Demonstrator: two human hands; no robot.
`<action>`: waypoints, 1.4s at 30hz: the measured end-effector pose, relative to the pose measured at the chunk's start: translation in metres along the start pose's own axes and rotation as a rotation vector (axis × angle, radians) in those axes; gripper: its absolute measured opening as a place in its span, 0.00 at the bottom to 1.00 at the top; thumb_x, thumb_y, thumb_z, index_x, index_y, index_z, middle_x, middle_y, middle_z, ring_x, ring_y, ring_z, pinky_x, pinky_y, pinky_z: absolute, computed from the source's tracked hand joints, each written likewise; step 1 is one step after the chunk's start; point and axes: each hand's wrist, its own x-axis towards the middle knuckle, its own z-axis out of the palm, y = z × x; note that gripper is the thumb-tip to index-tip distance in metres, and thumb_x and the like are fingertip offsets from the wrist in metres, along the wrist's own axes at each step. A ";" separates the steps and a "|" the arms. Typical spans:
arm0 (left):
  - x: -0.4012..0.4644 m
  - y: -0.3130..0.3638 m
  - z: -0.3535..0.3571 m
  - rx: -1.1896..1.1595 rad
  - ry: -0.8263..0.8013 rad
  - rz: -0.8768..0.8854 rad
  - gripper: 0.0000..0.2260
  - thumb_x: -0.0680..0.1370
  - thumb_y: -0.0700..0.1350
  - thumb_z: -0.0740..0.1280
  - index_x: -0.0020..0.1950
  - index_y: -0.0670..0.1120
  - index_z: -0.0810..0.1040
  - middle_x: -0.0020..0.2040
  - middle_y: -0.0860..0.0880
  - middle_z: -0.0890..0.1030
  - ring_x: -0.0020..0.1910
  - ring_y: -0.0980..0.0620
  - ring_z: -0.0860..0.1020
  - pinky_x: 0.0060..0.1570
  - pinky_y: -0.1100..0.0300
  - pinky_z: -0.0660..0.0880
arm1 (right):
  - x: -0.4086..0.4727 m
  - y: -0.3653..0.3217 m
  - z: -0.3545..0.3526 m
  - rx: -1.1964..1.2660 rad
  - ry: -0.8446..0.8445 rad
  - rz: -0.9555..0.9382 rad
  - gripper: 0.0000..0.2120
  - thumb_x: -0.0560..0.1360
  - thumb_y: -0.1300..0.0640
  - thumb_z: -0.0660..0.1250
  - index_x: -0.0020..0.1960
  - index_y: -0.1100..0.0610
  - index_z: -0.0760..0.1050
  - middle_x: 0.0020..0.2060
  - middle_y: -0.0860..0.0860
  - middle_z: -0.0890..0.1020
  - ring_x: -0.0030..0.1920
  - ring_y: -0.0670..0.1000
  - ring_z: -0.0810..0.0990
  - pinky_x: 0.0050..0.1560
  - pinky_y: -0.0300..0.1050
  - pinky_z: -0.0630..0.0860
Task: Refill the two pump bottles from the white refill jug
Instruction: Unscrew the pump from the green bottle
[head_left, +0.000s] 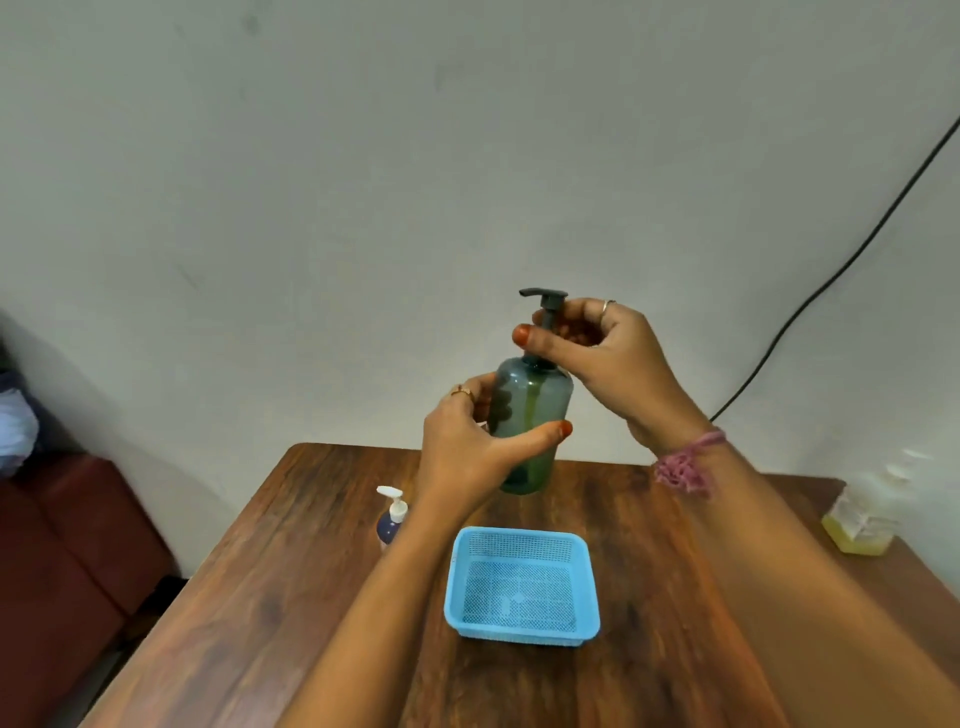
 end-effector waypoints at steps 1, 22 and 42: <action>0.000 0.003 0.004 -0.001 0.009 0.000 0.34 0.63 0.57 0.78 0.66 0.48 0.73 0.56 0.54 0.79 0.53 0.58 0.77 0.49 0.65 0.78 | 0.000 0.001 -0.007 0.068 -0.024 0.017 0.14 0.70 0.55 0.74 0.54 0.58 0.80 0.47 0.51 0.85 0.49 0.48 0.83 0.54 0.43 0.80; -0.009 0.014 0.056 0.010 0.096 -0.009 0.33 0.63 0.57 0.78 0.65 0.50 0.72 0.55 0.57 0.77 0.51 0.59 0.77 0.44 0.71 0.75 | -0.005 0.006 -0.049 0.096 0.000 0.133 0.27 0.70 0.55 0.75 0.66 0.53 0.69 0.48 0.51 0.84 0.52 0.49 0.82 0.57 0.45 0.75; -0.019 0.005 0.062 0.022 0.074 -0.048 0.34 0.63 0.56 0.78 0.65 0.50 0.72 0.54 0.58 0.76 0.50 0.61 0.76 0.40 0.75 0.73 | -0.013 0.004 -0.054 -0.064 -0.065 0.170 0.28 0.71 0.55 0.73 0.67 0.53 0.66 0.49 0.50 0.82 0.54 0.50 0.79 0.56 0.45 0.74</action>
